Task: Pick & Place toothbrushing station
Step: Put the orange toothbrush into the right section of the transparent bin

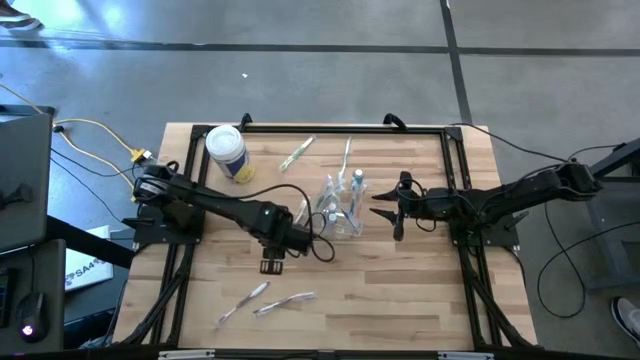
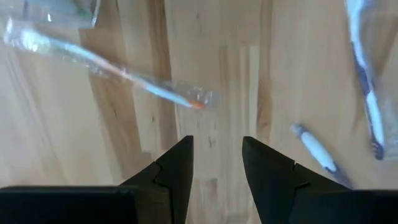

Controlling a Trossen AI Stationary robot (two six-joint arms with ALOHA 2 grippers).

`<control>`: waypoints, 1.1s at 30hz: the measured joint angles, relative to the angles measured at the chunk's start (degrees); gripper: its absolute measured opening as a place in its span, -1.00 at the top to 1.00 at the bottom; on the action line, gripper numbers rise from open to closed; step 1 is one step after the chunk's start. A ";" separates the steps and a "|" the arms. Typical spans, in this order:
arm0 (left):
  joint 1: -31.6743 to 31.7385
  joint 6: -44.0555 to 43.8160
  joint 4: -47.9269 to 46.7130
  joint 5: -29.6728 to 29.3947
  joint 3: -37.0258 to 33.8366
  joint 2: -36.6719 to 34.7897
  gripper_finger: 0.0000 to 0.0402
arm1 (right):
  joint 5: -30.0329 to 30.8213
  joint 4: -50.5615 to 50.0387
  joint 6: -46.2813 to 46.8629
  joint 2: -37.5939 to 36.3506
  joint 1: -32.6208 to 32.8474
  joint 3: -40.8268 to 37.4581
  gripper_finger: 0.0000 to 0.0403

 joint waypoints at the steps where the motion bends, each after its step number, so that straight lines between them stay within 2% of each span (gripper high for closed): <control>1: 0.12 -0.87 -0.18 -0.08 -0.48 0.00 0.33 | -0.05 0.04 0.00 0.00 -0.01 0.00 0.25; 7: 2.40 -4.77 1.71 -0.69 -3.43 -0.58 0.33 | -0.05 -0.25 0.00 0.00 -0.02 0.00 0.25; 11: 3.54 -2.75 5.40 -0.59 -4.92 -0.80 0.32 | -0.02 -1.39 0.01 -0.02 -0.02 0.01 0.25; 15: 5.89 -1.85 9.77 1.80 -6.38 -1.11 0.32 | -0.03 -2.87 0.92 -0.02 -0.02 0.00 0.25; 22: 10.01 -5.96 16.76 5.64 -11.21 -1.03 0.32 | 0.04 -3.63 1.43 -0.02 -0.02 0.02 0.25; 29: 11.91 -9.97 24.28 5.26 -13.90 -1.03 0.32 | 0.04 -3.61 1.15 -0.02 -0.02 0.01 0.25; 33: 12.46 -14.69 21.11 2.76 -14.31 -1.03 0.32 | -0.06 -3.59 2.09 -0.02 -0.02 0.02 0.25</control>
